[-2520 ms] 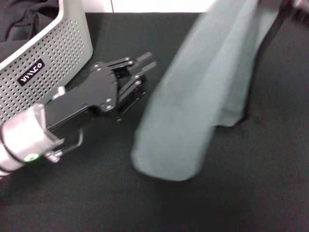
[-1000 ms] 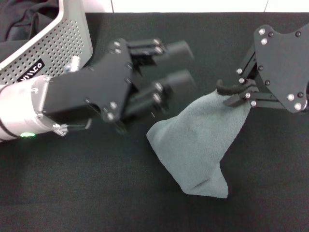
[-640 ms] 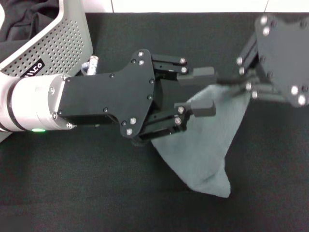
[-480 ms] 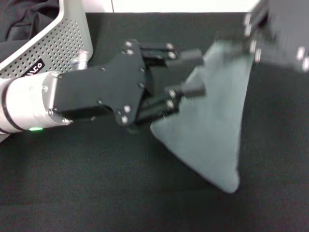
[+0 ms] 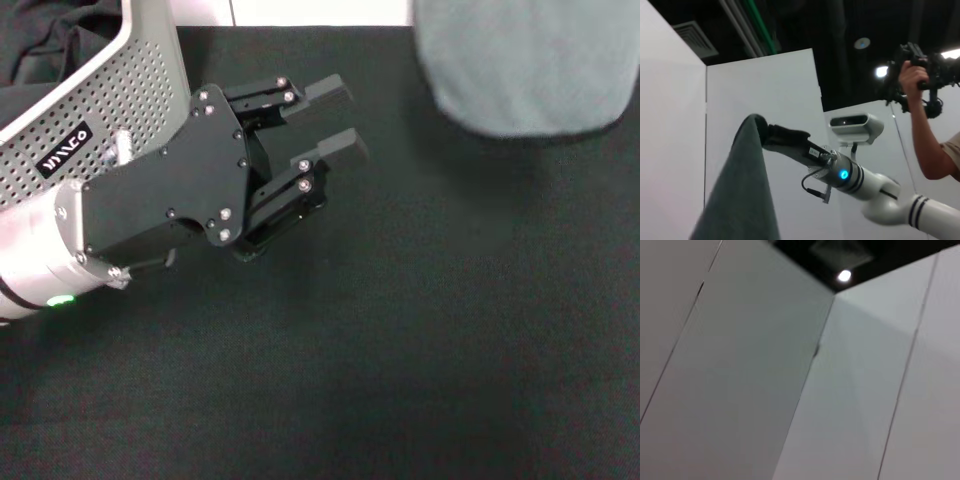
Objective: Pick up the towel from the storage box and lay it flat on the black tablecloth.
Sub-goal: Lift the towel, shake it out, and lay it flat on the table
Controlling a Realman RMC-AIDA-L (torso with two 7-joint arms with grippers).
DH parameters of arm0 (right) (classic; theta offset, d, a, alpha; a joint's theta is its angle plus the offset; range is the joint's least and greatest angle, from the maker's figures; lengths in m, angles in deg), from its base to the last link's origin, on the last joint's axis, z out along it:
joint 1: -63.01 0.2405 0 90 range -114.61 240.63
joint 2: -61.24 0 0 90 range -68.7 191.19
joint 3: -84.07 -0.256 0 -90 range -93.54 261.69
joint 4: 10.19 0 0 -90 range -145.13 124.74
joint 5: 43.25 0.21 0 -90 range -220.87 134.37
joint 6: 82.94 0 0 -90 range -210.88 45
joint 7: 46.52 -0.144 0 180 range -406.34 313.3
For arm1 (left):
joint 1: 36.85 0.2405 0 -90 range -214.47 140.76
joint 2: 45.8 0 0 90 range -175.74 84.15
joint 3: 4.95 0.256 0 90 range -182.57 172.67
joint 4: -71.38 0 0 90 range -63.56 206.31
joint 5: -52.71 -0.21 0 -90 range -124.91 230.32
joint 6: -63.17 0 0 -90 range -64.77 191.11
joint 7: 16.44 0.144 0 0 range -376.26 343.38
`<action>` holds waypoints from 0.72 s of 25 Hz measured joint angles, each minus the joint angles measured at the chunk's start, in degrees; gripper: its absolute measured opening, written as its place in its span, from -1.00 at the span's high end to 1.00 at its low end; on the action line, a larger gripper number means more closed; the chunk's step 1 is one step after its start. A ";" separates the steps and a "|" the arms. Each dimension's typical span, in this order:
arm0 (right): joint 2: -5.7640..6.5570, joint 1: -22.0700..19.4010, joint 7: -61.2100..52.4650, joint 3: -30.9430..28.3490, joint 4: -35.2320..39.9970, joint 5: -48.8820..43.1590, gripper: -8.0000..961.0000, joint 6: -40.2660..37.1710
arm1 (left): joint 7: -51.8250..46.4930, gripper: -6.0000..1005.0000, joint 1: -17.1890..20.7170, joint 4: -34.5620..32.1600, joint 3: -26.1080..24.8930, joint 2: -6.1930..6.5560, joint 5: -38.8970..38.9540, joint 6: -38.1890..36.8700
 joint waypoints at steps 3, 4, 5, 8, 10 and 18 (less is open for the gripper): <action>0.02 -1.00 0.93 1.95 -2.02 3.57 0.97 -0.38 | 1.30 0.32 -0.83 3.18 0.10 -0.10 0.01 0.04; -0.23 -1.20 1.19 2.34 -2.54 4.84 0.97 -0.35 | 1.75 0.32 -1.19 4.28 0.10 -0.15 0.01 0.06; -0.41 -1.43 1.60 2.84 -3.14 6.27 0.97 -0.44 | 2.28 0.32 -1.61 5.28 0.10 -0.17 0.00 0.08; -0.19 -1.50 2.22 4.41 -4.77 8.65 0.96 -1.04 | 4.61 0.32 -2.94 9.08 0.10 -0.26 -0.23 0.14; -0.19 -0.94 2.28 5.12 -5.67 9.69 0.96 -1.20 | 5.61 0.33 -3.26 10.75 0.15 -0.30 -0.43 0.24; 0.44 -0.41 1.65 5.93 -6.92 15.48 0.96 0.72 | 9.17 0.33 -3.59 15.37 0.26 -0.54 -0.42 0.82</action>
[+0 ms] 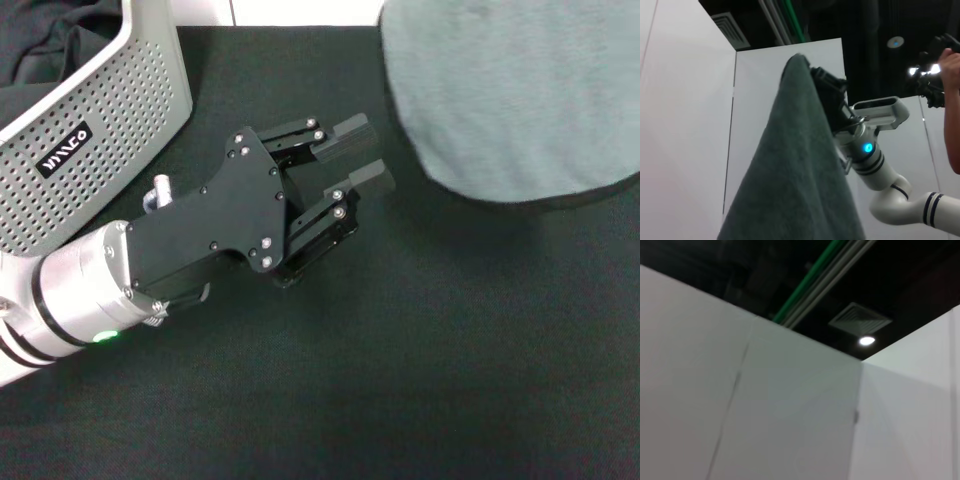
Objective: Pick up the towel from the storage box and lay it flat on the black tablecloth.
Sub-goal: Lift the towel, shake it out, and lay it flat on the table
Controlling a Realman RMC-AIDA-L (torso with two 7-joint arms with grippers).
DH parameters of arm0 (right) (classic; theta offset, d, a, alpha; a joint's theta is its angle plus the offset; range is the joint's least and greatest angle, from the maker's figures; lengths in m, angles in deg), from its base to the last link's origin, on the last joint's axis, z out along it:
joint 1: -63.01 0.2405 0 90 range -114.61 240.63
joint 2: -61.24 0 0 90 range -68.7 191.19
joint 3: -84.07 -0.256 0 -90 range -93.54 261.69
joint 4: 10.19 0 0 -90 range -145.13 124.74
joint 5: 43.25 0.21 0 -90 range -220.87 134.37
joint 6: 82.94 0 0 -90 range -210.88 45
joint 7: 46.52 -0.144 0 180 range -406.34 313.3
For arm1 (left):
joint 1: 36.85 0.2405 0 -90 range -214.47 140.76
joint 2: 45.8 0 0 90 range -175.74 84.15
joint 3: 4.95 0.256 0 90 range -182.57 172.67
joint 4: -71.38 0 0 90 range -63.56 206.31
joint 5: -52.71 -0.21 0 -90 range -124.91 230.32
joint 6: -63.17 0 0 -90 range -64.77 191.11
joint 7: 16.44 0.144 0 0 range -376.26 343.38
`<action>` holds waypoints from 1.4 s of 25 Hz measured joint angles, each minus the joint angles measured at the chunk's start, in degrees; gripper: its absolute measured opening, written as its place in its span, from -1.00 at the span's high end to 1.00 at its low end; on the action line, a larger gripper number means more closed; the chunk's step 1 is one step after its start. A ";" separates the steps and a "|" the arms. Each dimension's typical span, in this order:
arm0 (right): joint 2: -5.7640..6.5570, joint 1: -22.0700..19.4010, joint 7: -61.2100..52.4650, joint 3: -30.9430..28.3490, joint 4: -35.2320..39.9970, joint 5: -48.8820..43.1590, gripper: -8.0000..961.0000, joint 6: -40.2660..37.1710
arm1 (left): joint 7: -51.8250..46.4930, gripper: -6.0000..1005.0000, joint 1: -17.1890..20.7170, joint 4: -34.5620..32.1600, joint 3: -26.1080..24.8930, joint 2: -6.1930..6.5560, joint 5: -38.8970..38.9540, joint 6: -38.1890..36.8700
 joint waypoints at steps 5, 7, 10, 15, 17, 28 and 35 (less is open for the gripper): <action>3.74 2.32 -5.58 0.12 -1.11 -1.15 0.96 6.75 | 0.40 0.33 0.11 0.28 -0.04 0.01 0.36 -0.04; 6.81 5.01 -9.40 0.17 -3.54 -3.48 0.96 11.36 | 0.41 0.33 -0.09 0.09 -0.03 0.02 0.38 -0.31; 10.58 8.86 -14.35 0.60 -6.31 -7.72 0.96 16.66 | 0.15 0.33 -0.46 -0.51 -0.04 0.12 0.43 -0.65; 17.09 13.06 -19.55 7.49 -7.73 -13.37 0.96 17.86 | -0.67 0.33 -0.47 -2.79 -0.04 0.28 0.92 -0.90; 18.98 14.20 -20.55 10.77 -7.72 -15.10 0.96 17.90 | -0.70 0.33 -0.38 -2.97 -0.11 0.33 1.22 -1.25; 26.11 17.92 -22.09 23.32 3.42 -23.01 0.96 19.04 | -0.64 0.33 -0.06 -4.42 -0.49 0.41 1.45 -1.77; 28.32 21.36 -23.63 33.61 6.07 -24.12 0.96 19.33 | -1.51 0.33 -0.50 -6.00 0.01 0.50 2.86 -2.05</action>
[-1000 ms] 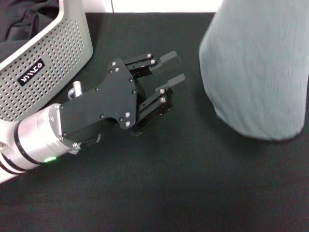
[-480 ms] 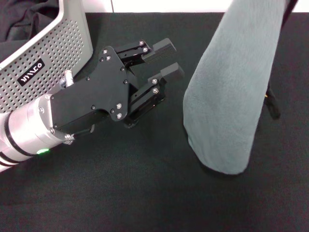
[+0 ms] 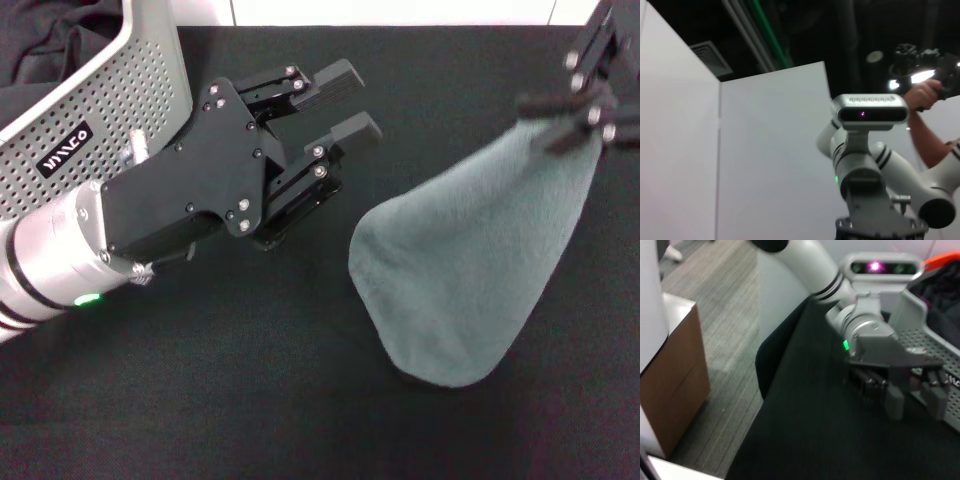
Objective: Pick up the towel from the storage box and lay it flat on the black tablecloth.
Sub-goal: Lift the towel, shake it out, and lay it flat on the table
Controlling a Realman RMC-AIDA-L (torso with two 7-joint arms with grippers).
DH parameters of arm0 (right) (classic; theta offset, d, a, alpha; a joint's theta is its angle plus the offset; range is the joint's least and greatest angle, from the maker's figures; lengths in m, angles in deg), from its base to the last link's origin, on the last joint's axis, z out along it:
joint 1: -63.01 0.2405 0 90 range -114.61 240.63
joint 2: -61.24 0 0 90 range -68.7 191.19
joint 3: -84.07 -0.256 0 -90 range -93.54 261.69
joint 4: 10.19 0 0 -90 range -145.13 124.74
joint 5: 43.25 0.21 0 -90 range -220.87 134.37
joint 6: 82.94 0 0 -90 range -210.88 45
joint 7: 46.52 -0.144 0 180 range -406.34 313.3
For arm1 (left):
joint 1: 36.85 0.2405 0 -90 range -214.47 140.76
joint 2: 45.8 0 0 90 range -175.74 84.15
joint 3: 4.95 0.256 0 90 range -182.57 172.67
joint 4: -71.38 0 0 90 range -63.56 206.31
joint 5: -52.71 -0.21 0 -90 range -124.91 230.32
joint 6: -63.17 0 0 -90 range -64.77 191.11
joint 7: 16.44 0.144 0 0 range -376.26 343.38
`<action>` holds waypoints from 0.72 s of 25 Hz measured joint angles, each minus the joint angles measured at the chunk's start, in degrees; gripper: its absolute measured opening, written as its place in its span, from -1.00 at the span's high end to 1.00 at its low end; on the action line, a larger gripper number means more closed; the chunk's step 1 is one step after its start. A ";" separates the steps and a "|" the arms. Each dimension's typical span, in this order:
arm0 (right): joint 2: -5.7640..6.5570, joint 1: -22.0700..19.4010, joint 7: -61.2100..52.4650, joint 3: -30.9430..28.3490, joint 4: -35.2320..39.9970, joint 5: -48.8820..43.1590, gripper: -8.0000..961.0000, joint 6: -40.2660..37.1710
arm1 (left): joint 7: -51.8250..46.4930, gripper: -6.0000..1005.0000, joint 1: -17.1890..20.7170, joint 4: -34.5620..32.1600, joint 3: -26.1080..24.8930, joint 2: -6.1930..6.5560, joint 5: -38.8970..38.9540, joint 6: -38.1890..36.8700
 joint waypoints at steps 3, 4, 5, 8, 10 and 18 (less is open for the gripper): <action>-0.91 0.16 0.80 1.15 0.64 -0.97 0.96 0.08 | -2.26 0.33 -0.05 -3.00 0.65 0.02 0.01 -0.24; -1.14 0.18 1.30 1.32 0.76 -1.14 0.96 0.11 | -2.87 0.33 -0.12 -4.20 0.79 0.03 0.01 -0.25; -1.37 0.21 1.82 1.46 0.92 -1.30 0.96 0.14 | -3.03 0.33 -0.26 -4.75 1.02 0.02 0.01 -0.25; -2.12 0.13 3.47 1.10 1.35 -2.06 0.96 0.14 | -2.92 0.33 -1.59 -5.61 2.65 0.15 -0.14 -0.12; -2.66 0.24 4.75 0.81 1.31 -2.14 0.96 0.14 | -2.29 0.33 -2.53 -5.65 3.13 0.19 -0.58 0.23; -3.27 2.42 6.94 1.05 1.64 -2.27 0.96 0.13 | 1.11 0.33 -5.06 -5.69 5.97 0.23 -1.11 3.41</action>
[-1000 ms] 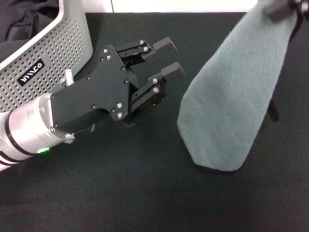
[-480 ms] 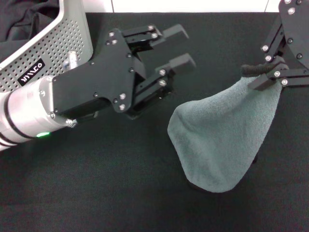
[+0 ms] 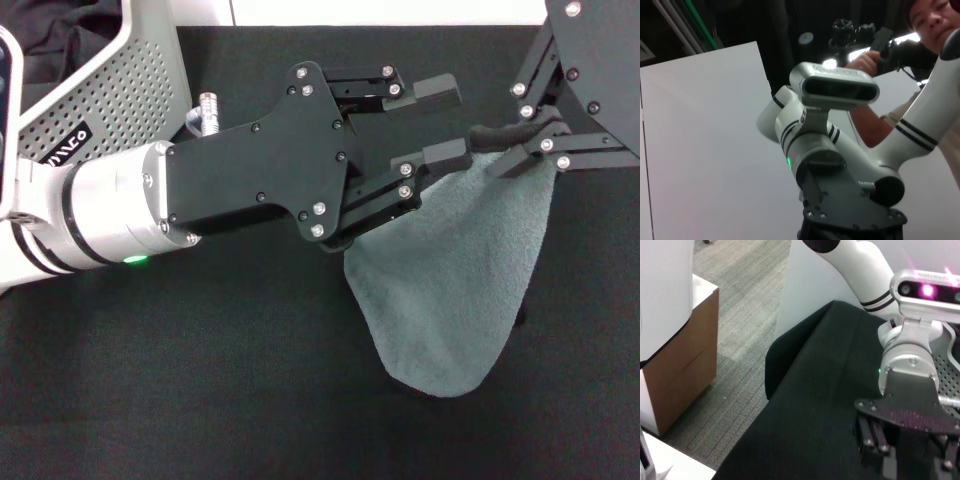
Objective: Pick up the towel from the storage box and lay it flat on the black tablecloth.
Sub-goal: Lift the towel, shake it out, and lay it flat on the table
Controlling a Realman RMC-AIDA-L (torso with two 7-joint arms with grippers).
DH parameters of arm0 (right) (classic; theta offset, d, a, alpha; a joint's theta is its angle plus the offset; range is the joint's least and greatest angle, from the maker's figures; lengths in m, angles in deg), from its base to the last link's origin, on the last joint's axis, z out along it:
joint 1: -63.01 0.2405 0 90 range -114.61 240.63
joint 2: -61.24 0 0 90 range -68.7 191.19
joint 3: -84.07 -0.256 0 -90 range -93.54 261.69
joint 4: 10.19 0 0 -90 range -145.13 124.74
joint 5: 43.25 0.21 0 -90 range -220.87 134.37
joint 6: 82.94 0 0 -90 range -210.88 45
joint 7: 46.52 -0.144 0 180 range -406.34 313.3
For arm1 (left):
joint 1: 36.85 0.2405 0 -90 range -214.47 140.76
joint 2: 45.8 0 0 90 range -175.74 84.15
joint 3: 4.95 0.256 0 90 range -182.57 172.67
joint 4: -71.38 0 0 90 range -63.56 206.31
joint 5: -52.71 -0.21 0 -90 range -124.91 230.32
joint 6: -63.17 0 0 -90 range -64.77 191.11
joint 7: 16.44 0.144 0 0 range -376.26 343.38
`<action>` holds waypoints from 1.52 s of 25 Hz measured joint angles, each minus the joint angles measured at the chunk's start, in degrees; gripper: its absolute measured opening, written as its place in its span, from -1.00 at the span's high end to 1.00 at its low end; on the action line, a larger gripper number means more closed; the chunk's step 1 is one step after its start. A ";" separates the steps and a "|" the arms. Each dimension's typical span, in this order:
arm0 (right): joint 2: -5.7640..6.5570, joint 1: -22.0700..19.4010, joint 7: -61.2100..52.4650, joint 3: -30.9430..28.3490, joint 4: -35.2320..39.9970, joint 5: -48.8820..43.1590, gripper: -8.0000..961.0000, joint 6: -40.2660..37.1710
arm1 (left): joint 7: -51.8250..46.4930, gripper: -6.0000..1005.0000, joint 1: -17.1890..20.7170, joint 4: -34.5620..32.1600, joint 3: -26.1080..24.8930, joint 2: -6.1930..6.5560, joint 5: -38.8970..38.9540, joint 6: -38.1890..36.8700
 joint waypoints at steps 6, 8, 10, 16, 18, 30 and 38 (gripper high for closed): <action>0.16 0.34 0.41 -0.10 2.70 0.31 0.95 0.01 | 0.38 0.33 -0.61 -0.01 -0.03 0.05 -0.49 0.55; 0.12 0.35 0.42 -0.43 3.27 0.18 0.95 0.01 | 0.39 0.33 -0.68 -0.03 -0.04 0.05 -0.75 0.81; 0.08 0.28 0.42 -0.84 3.36 -0.09 0.95 0.00 | 0.39 0.33 -0.77 -0.04 0.00 0.05 -1.59 0.85; -0.17 -0.69 1.19 -3.76 3.59 -0.36 0.95 -0.08 | 0.32 0.33 -1.06 -0.05 2.52 -0.03 -2.84 0.73; -0.27 -1.03 1.57 -4.71 3.60 -0.49 0.95 -0.08 | 0.30 0.33 -1.07 -0.06 2.83 -0.03 -2.84 0.66; -1.28 -4.62 3.39 -12.77 6.09 -0.69 0.95 -0.20 | 0.41 0.33 -0.35 0.46 2.91 -0.16 -2.32 0.73; -1.81 -8.03 4.57 -15.06 11.63 -0.39 0.95 -0.12 | 3.38 0.33 3.29 0.64 2.21 -0.31 2.66 0.75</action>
